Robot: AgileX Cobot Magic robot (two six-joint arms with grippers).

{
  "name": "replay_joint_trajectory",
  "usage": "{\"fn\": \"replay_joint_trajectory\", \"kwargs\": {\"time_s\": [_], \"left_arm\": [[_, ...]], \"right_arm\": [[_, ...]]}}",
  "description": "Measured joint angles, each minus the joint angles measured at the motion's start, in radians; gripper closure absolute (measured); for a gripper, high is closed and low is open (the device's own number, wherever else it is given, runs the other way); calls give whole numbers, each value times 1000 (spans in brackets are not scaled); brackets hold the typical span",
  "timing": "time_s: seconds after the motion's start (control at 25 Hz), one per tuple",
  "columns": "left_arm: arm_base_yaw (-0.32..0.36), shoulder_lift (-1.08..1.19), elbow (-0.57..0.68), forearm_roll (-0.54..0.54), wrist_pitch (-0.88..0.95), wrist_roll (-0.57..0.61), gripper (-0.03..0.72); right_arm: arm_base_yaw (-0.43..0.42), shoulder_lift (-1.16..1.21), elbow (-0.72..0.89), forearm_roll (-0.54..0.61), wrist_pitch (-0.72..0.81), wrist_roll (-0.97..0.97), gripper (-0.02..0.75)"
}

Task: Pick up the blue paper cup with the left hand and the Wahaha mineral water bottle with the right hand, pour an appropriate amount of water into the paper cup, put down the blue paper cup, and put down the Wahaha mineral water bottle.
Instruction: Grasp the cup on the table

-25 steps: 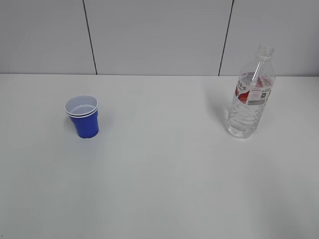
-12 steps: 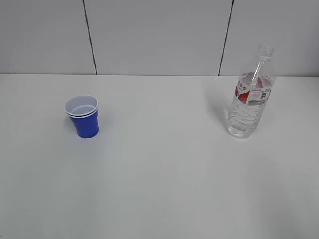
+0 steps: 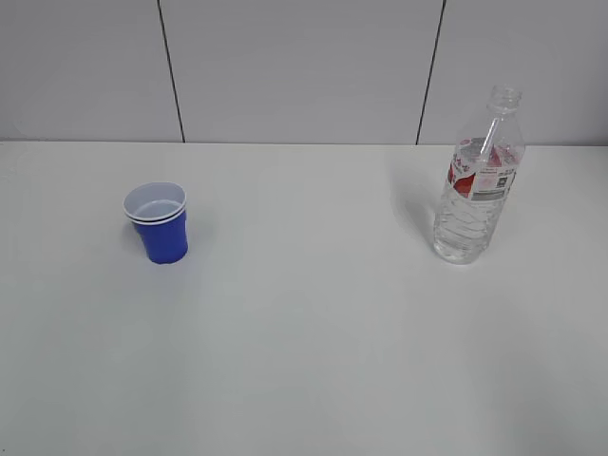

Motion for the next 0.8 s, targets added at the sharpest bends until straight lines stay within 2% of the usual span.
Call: {"fn": "replay_joint_trajectory", "kwargs": {"time_s": [0.12, 0.32, 0.36, 0.48, 0.8], "left_arm": [[0, 0, 0, 0, 0, 0, 371], [0, 0, 0, 0, 0, 0, 168], [0, 0, 0, 0, 0, 0, 151], [-2, 0, 0, 7, 0, 0, 129], [-21, 0, -30, 25, -2, 0, 127]], "right_arm": [[0, 0, 0, 0, 0, 0, 151], [0, 0, 0, 0, 0, 0, 151], [0, 0, 0, 0, 0, 0, 151], [0, 0, 0, 0, 0, 0, 150], [0, 0, 0, 0, 0, 0, 151]]}}
